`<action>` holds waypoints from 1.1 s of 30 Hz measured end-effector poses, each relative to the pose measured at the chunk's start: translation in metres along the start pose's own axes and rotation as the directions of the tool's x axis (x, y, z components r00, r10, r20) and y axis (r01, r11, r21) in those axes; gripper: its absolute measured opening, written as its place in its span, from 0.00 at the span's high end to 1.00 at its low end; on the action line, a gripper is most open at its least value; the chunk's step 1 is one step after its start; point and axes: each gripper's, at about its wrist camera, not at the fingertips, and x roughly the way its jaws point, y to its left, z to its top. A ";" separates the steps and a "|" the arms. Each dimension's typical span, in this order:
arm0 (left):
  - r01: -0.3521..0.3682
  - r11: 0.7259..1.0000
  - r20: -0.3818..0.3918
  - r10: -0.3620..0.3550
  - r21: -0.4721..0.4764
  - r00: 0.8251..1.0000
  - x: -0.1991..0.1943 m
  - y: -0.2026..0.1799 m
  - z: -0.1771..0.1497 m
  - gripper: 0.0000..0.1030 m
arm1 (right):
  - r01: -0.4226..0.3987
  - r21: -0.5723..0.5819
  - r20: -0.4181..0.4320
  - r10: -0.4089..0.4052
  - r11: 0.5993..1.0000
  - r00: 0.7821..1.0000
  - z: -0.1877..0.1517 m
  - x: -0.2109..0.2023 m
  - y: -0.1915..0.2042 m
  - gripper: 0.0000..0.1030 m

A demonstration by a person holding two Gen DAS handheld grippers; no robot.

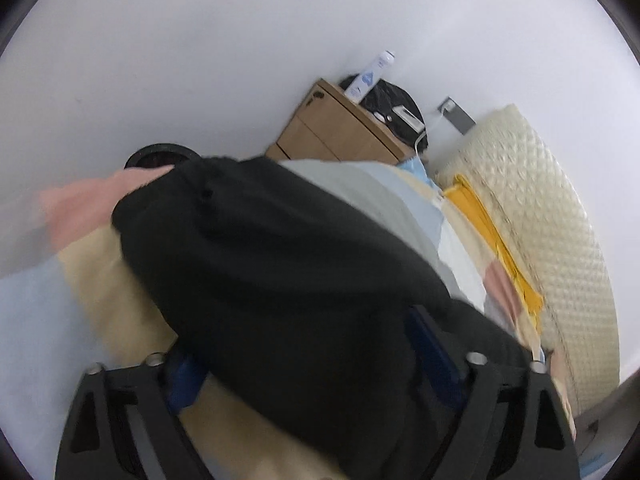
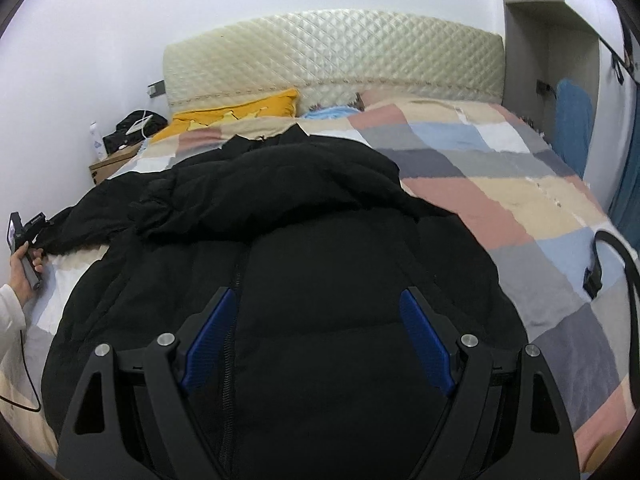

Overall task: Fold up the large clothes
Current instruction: 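Raise the held sleeve and swing it over the jacket body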

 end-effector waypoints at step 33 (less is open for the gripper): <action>0.062 0.925 0.227 -0.156 0.374 0.961 -0.249 -0.252 0.017 0.98 | -0.151 -0.079 0.080 0.157 0.985 0.984 -0.001 -0.056 -0.041 0.19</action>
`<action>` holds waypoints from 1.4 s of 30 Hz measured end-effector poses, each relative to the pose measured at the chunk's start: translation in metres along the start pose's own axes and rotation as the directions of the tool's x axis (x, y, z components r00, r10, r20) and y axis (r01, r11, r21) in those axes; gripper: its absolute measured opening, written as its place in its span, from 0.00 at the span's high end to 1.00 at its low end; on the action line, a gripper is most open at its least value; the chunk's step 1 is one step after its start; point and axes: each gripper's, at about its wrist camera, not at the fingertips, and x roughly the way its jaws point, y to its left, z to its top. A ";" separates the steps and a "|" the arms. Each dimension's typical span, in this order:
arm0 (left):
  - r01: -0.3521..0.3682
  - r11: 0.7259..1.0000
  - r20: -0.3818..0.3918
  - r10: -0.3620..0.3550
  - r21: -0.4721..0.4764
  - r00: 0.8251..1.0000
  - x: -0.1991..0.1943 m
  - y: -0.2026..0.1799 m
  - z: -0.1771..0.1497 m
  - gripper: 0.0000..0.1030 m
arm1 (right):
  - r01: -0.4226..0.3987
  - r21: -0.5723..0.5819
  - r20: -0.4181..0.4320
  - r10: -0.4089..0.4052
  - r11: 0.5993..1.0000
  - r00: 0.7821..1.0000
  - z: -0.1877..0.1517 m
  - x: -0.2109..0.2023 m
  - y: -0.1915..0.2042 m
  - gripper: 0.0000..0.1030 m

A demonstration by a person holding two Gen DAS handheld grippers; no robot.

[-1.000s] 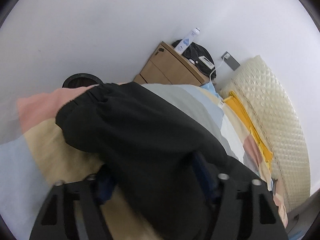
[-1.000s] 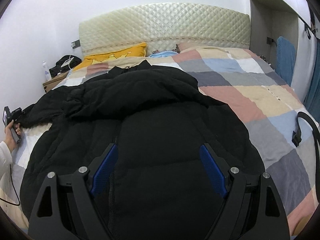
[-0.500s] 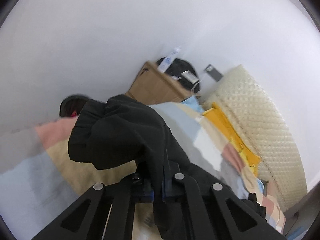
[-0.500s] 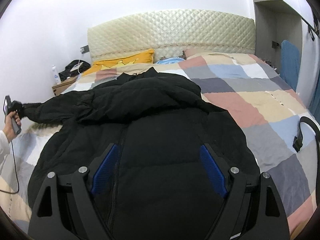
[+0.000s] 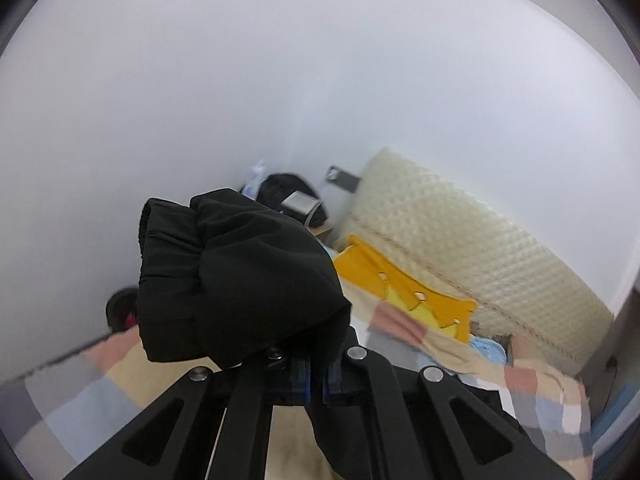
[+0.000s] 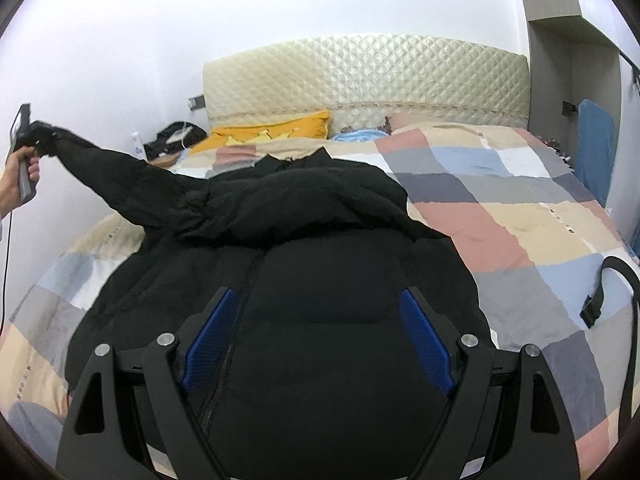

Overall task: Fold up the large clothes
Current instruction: 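Raise the held sleeve and swing it over the jacket body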

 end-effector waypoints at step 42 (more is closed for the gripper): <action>0.501 0.793 -0.366 -0.378 0.347 0.850 0.012 -0.480 -0.315 0.98 | -0.220 0.173 0.151 0.195 0.960 0.969 -0.014 -0.050 -0.079 0.00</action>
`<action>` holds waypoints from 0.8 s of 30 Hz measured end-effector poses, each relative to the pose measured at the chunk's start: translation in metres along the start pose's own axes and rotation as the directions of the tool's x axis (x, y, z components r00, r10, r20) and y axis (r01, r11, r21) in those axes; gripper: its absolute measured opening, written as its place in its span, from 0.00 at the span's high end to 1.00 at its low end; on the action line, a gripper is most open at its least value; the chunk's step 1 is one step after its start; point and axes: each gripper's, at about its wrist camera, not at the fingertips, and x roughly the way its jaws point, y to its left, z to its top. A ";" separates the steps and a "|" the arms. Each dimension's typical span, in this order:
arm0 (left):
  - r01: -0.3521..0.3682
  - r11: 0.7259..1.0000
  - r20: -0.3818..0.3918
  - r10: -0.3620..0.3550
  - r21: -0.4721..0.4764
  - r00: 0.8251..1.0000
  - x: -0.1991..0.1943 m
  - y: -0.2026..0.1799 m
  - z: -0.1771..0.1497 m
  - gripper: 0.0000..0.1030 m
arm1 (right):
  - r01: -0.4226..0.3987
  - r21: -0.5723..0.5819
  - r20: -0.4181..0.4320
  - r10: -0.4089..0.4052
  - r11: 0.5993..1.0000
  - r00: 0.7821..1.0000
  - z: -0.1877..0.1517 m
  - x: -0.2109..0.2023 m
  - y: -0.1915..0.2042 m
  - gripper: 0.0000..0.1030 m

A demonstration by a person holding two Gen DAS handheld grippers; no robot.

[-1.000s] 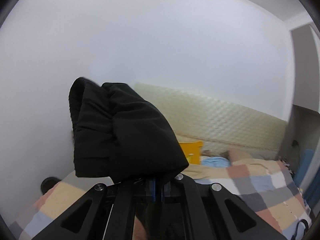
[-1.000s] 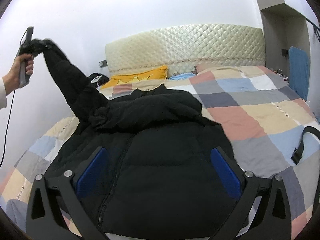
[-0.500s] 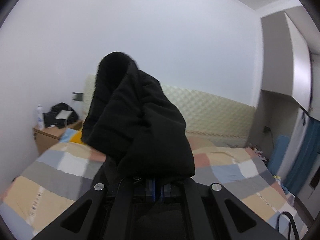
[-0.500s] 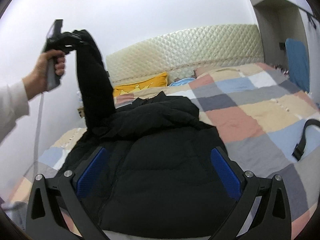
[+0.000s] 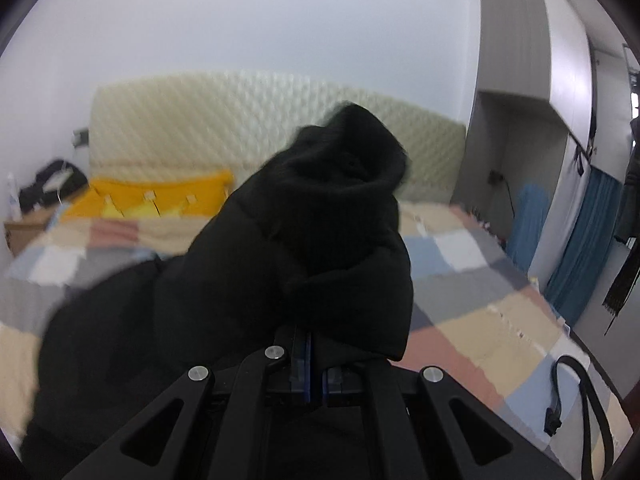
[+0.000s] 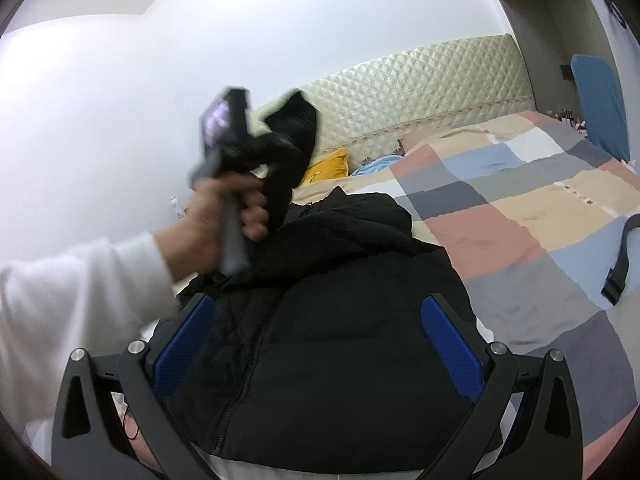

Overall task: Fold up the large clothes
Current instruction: 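Raise the held sleeve and swing it over the jacket body, then lay the sleeve across the jacket body and open the left tool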

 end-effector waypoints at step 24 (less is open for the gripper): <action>-0.092 0.996 -0.178 0.094 0.021 0.980 0.089 -0.016 -0.085 0.97 | 0.023 0.052 -0.066 -0.019 0.998 0.998 -0.009 0.027 -0.025 0.00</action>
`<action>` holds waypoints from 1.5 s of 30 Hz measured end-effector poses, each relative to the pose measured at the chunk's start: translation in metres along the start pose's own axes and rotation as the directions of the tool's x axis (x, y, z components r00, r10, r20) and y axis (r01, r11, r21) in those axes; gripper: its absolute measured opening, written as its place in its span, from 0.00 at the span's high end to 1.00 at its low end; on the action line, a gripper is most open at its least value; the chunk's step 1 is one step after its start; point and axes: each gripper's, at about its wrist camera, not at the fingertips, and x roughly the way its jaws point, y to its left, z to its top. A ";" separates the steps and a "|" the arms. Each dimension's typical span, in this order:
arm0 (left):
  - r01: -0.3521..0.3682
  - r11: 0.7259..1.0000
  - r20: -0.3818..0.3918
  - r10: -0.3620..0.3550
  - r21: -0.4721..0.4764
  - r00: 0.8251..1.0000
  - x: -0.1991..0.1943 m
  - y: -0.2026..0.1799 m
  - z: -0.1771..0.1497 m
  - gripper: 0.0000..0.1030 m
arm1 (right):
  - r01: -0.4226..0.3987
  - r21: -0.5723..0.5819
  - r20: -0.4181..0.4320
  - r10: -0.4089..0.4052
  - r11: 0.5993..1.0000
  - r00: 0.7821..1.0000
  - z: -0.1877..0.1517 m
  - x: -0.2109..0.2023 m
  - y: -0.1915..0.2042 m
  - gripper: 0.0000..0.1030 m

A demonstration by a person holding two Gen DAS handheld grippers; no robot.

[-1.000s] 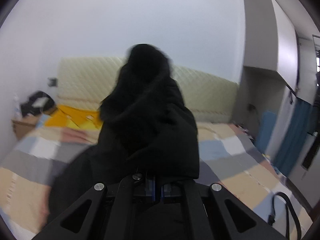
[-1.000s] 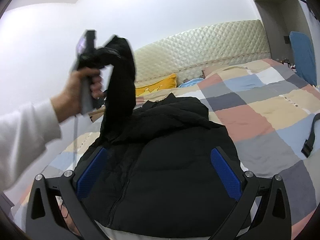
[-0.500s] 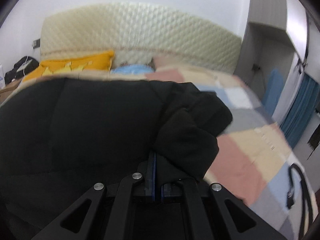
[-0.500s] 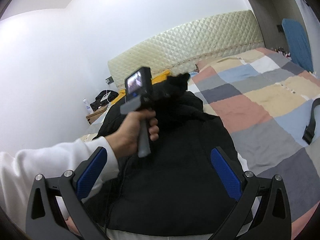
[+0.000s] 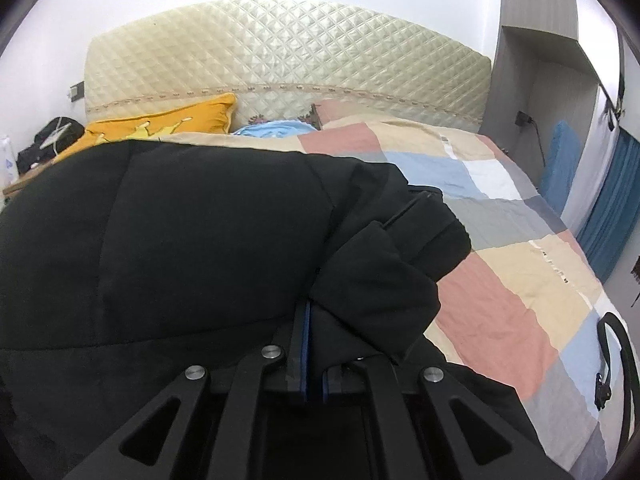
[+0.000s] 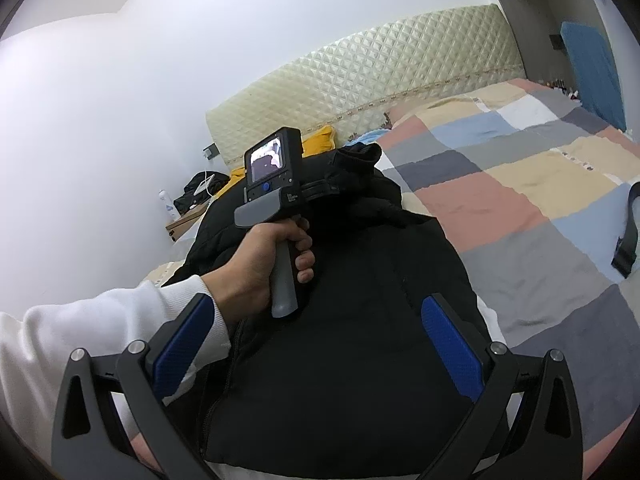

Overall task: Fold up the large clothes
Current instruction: 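Lay the sleeve across the jacket body and open the left tool, then move both tools to the jacket hem and grasp it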

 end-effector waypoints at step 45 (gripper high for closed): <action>-0.129 0.988 0.224 0.146 -0.090 0.964 -0.337 0.098 -0.075 0.35 | 0.085 -0.232 0.120 -0.058 0.969 0.991 0.000 -0.036 0.065 0.00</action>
